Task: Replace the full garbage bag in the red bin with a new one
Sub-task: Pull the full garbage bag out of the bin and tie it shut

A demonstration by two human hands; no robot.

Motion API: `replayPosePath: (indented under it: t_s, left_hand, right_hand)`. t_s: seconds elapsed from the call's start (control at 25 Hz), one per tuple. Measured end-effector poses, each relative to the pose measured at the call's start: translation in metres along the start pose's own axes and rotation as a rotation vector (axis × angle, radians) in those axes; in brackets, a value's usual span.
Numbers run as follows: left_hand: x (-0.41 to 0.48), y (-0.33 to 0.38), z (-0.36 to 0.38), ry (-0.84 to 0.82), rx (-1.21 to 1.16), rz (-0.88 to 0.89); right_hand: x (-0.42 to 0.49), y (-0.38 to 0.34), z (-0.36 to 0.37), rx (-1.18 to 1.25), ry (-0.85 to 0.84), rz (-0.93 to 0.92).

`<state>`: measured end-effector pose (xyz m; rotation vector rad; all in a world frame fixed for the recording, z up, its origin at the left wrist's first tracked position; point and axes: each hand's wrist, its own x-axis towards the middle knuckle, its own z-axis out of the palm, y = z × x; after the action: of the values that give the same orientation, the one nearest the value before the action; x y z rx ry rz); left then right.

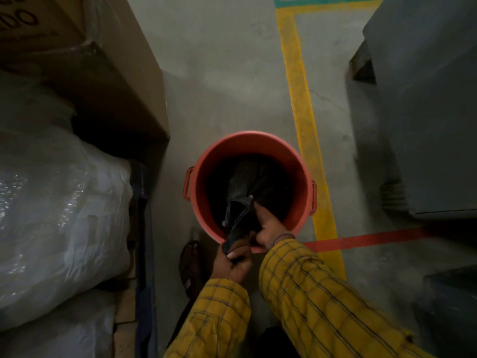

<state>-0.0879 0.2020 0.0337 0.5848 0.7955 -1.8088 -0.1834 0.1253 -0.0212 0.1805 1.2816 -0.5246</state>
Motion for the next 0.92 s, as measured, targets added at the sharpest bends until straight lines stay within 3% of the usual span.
replayPosePath:
  t_s: [0.08,0.16,0.24,0.28,0.32,0.4,0.48,0.56,0.64,0.72,0.76,0.8,0.84,0.88,0.92]
  left_hand:
    - [-0.002,0.009,0.001,0.070,0.203,-0.082]
    - [0.004,0.026,0.001,0.304,0.589,-0.173]
    - [0.014,0.054,0.000,0.452,0.904,-0.160]
    - [0.018,0.070,0.000,0.490,1.080,-0.015]
    - [0.025,0.089,0.000,0.446,1.341,0.196]
    - [0.036,0.113,0.016,0.201,2.023,0.518]
    - [0.060,0.115,0.041,-0.071,2.379,0.598]
    - [0.078,0.113,0.070,-0.257,2.411,0.514]
    - [0.102,0.112,0.080,-0.317,2.351,0.334]
    - [0.109,0.099,0.077,-0.156,2.410,0.382]
    - [0.110,0.105,0.076,-0.020,2.374,0.545]
    - [0.127,0.106,0.064,0.085,2.158,0.746]
    - [0.143,0.101,0.061,0.126,1.939,0.791]
    - [0.155,0.101,0.070,0.215,1.839,0.871]
    - [0.154,0.101,0.085,0.332,1.863,0.830]
  right_hand:
    - [0.005,-0.005,0.007,-0.050,0.062,-0.086]
    - [0.006,-0.014,0.012,-0.171,0.068,-0.115]
    - [0.005,-0.032,0.022,-0.676,0.210,-0.133]
    - [0.004,-0.040,0.026,-1.046,0.323,-0.163]
    - [0.002,-0.047,0.032,-1.375,0.426,-0.208]
    - [-0.003,-0.052,0.047,-1.812,0.514,-0.344]
    - [-0.007,-0.053,0.063,-2.184,0.546,-0.587]
    - [-0.010,-0.058,0.073,-2.479,0.433,-0.874]
    - [-0.016,-0.071,0.073,-2.655,0.239,-1.054]
    - [-0.016,-0.086,0.065,-2.666,0.132,-1.221]
    - [-0.016,-0.093,0.060,-2.623,0.154,-1.322]
    - [-0.016,-0.098,0.054,-2.560,0.206,-1.422]
    - [-0.017,-0.099,0.049,-2.465,0.268,-1.504]
    - [-0.020,-0.096,0.046,-2.353,0.352,-1.547]
    - [-0.024,-0.090,0.043,-2.217,0.465,-1.541]
